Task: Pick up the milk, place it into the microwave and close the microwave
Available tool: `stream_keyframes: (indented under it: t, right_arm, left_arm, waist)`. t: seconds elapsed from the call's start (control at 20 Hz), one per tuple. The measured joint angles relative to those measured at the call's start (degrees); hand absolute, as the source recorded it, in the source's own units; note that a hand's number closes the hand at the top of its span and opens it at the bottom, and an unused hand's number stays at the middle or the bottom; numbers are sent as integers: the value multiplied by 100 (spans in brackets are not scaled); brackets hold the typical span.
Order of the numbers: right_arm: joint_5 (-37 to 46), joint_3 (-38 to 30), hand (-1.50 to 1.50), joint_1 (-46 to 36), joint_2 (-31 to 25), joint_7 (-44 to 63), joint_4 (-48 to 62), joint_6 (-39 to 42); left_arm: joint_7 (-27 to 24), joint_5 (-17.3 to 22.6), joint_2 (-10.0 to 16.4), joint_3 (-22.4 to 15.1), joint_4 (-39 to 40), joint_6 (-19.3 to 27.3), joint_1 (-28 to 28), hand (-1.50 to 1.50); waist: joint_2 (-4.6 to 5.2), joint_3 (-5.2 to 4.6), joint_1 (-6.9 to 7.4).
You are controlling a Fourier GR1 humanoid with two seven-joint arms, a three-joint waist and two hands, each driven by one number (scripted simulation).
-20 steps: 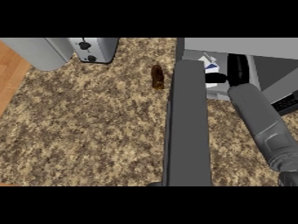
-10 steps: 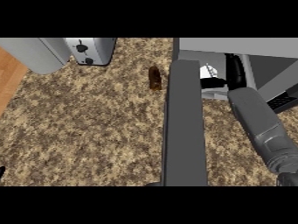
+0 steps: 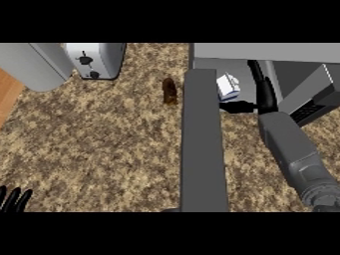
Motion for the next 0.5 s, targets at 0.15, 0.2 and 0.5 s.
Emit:
stream_keyframes:
  t: [0.15,0.2,0.5]
  right_arm:
    - [-84,5,-150,178,-36,-110,-51,366]
    - [-106,20,-150,279,2,-175,-81,443]
    - [-242,191,-150,852,292,-360,-504,807]
  left_arm:
    - [-51,-214,-29,-270,-87,90,100,-150]
    - [78,-167,-15,-282,-161,117,50,-150]
    - [274,-494,-47,-773,-284,393,-95,-150]
  waist:
    - [-40,-5,-82]
    - [-53,-7,-122]
    - [-126,-16,-302]
